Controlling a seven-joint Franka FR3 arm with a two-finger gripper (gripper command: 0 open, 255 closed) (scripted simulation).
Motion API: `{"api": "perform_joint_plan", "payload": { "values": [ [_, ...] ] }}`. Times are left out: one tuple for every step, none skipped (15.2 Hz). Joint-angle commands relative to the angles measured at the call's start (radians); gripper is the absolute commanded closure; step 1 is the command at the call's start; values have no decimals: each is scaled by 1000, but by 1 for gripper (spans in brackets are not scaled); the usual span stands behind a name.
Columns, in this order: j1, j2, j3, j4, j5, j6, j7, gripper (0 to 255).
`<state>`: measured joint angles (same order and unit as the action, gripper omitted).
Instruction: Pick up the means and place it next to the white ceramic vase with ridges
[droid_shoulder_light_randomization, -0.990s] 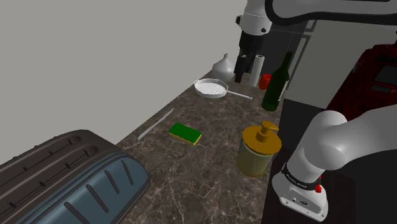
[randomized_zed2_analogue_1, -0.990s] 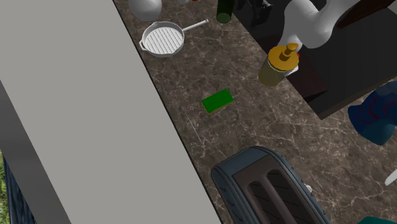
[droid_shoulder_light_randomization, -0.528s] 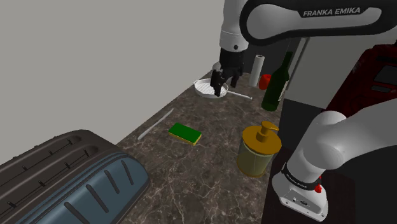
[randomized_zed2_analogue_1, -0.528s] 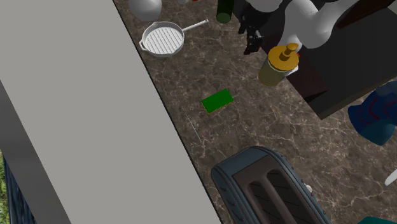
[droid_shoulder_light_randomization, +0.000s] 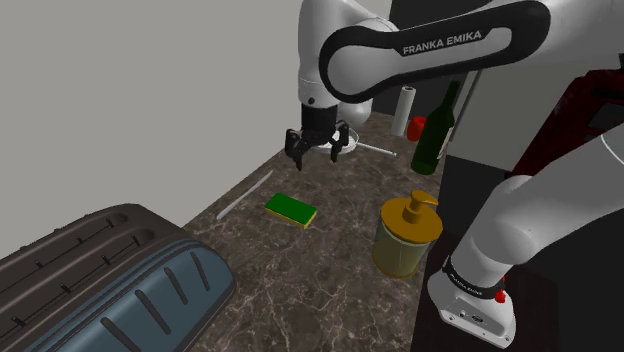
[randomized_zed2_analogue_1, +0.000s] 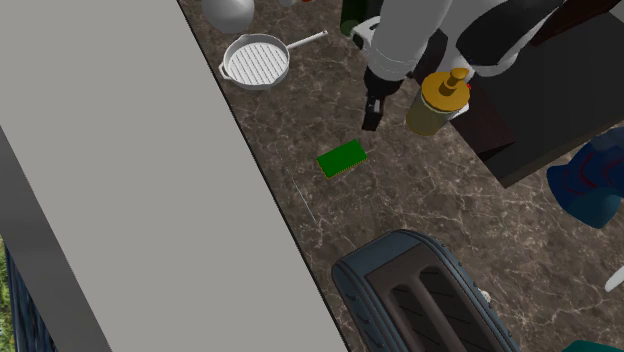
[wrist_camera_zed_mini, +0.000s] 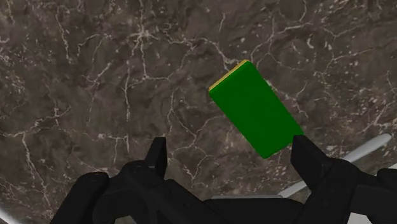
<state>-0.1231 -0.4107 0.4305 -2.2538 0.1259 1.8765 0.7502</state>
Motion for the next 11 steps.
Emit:
{"api": "perform_joint_plan", "payload": {
  "values": [
    [-20, 72, 45, 35, -2, 34, 125, 0],
    [-30, 112, 65, 57, -9, 50, 184, 0],
    [-40, 153, 85, 80, -19, 65, 243, 0],
    [-49, 196, 103, 104, -31, 80, 303, 0],
    [-57, 240, 119, 130, -47, 94, 363, 0],
    [-63, 285, 132, 157, -65, 106, 424, 0],
    [-67, 330, 144, 186, -85, 118, 484, 0],
    [-69, 377, 152, 215, -106, 128, 545, 0],
    [-68, 423, 157, 246, -129, 137, 604, 0],
    [-65, 469, 160, 278, -152, 144, 663, 0],
    [-59, 515, 159, 311, -175, 150, 720, 0]
  ]
}}
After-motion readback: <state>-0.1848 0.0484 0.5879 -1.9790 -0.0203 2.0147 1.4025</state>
